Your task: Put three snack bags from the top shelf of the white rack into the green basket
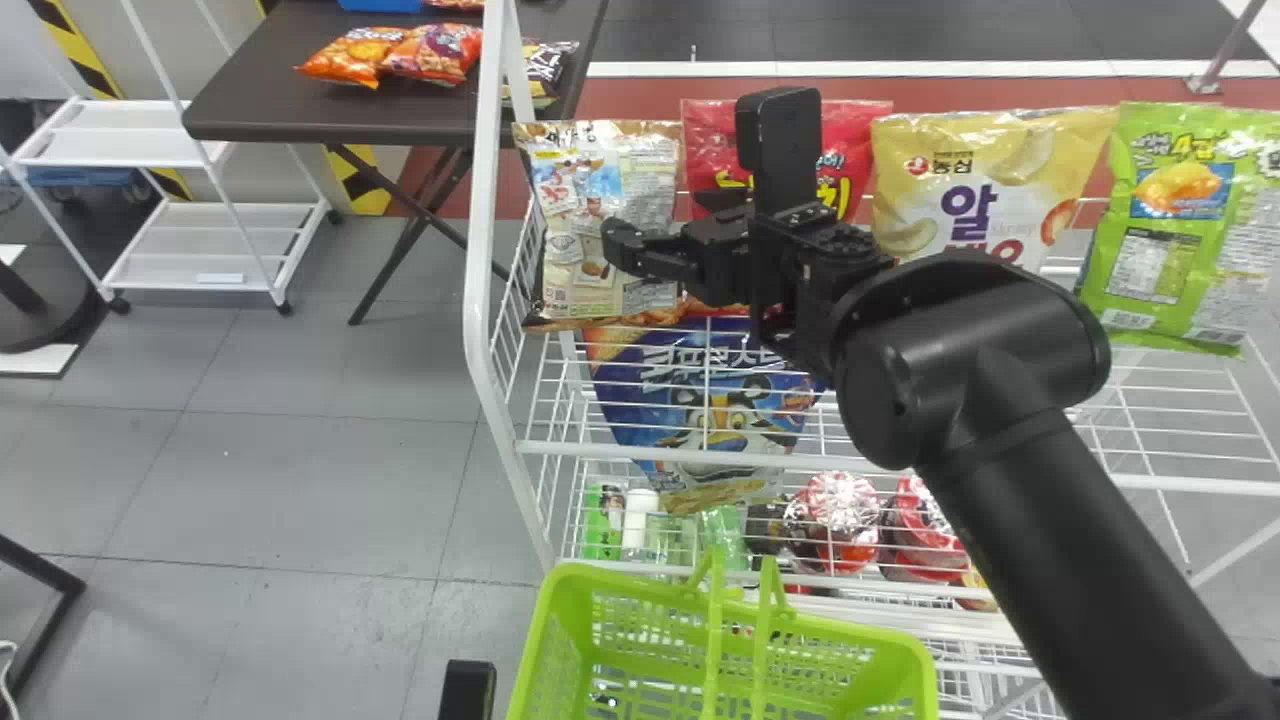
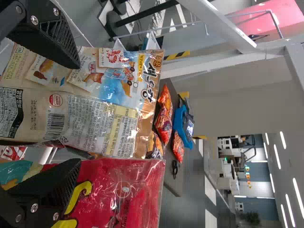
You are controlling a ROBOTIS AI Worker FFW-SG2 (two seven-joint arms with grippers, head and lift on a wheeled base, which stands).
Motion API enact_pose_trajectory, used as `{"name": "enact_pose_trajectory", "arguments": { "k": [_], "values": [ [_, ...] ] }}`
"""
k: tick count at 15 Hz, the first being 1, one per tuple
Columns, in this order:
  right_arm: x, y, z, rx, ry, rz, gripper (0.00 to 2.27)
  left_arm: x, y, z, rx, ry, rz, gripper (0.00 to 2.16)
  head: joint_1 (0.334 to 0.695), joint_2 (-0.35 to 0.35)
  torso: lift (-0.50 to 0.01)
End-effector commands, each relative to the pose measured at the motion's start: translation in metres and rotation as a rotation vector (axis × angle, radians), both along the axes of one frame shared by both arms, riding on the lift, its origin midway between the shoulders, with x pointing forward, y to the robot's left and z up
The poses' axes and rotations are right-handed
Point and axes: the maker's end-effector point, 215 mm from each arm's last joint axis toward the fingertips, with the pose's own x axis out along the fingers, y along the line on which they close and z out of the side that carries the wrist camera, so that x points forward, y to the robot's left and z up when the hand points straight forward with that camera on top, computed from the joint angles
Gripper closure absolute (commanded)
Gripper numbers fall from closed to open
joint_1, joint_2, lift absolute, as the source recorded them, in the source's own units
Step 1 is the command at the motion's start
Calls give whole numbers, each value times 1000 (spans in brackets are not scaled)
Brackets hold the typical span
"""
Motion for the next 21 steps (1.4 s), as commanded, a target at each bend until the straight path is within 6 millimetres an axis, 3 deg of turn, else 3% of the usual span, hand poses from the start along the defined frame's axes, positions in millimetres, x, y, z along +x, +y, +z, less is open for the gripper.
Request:
{"name": "enact_pose_trajectory", "arguments": {
  "k": [1,6,7,8,9,10,11,21],
  "values": [
    [13,-2,-6,-13,12,10,127,2,4,-1,-6,3,11,2145,695,87,0],
    [28,1,-17,-29,36,67,164,7,10,1,-14,-10,22,2145,695,94,0],
    [26,6,-17,-25,42,91,387,7,10,2,-16,-9,24,2145,695,97,0],
    [21,13,-19,-31,44,110,876,7,11,2,-16,-10,25,2145,695,101,0],
    [16,17,-23,-33,65,128,1615,8,11,2,-13,-10,26,2145,695,106,0],
    [11,19,-28,-44,90,141,2040,7,11,2,-14,-10,25,2145,695,111,0],
    [6,23,-28,-40,88,151,2246,8,11,2,-13,-12,25,2145,695,118,0],
    [-62,43,-49,-128,145,201,2246,4,7,5,-19,-15,16,2145,695,163,0]
  ]
}}
